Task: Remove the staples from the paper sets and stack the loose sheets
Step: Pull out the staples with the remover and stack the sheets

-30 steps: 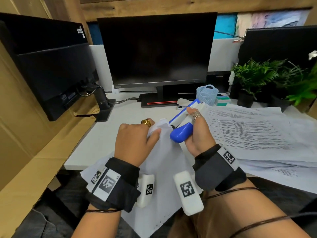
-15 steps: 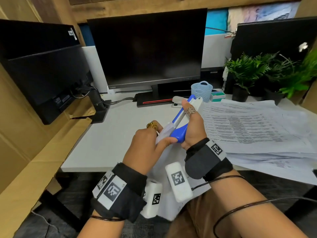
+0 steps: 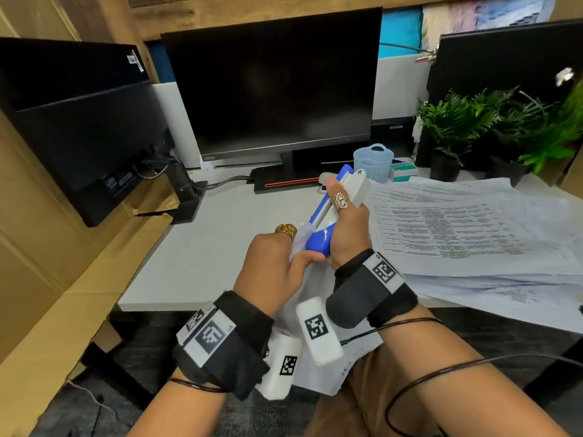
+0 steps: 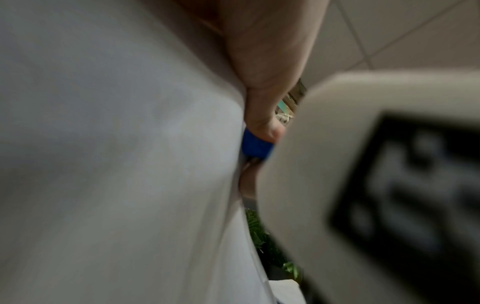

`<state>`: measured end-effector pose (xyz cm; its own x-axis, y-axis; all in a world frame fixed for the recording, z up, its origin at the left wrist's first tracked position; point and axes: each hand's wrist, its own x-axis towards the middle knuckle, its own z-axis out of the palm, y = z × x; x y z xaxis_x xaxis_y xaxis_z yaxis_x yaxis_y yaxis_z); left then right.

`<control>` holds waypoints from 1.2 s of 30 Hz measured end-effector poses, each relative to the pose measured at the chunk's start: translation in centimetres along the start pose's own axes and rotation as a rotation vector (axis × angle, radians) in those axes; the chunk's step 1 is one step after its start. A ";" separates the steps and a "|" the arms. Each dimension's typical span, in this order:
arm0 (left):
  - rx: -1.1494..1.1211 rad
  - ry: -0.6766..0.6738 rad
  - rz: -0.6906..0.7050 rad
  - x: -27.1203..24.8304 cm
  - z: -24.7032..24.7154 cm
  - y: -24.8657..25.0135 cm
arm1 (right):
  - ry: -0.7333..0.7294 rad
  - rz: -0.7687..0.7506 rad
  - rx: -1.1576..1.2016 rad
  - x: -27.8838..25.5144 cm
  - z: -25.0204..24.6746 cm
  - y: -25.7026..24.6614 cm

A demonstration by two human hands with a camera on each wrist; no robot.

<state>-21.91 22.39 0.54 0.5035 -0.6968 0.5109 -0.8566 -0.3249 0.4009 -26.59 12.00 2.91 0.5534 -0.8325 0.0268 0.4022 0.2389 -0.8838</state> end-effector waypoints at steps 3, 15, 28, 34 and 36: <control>-0.042 -0.017 -0.047 0.4 -0.6 -0.9 | -0.028 0.066 0.007 0.0 0.4 -0.2; -0.124 0.111 -0.125 -0.2 -1.9 -0.9 | 0.029 0.023 0.020 0.1 -0.3 0.2; -0.156 -0.063 -0.115 -0.3 -1.9 -1.4 | -0.136 -0.232 -0.051 -0.8 -0.4 1.0; -0.261 -0.040 -0.086 -0.6 -1.1 -1.4 | -0.165 -0.273 -0.113 -1.0 -0.4 1.9; -0.268 -0.027 -0.092 -0.9 -0.9 -1.3 | -0.167 -0.277 -0.126 -1.1 -0.3 2.0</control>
<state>-21.14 23.96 0.23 0.5714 -0.6901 0.4442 -0.7451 -0.2093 0.6333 -26.69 13.24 0.98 0.5516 -0.7614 0.3406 0.4665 -0.0569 -0.8827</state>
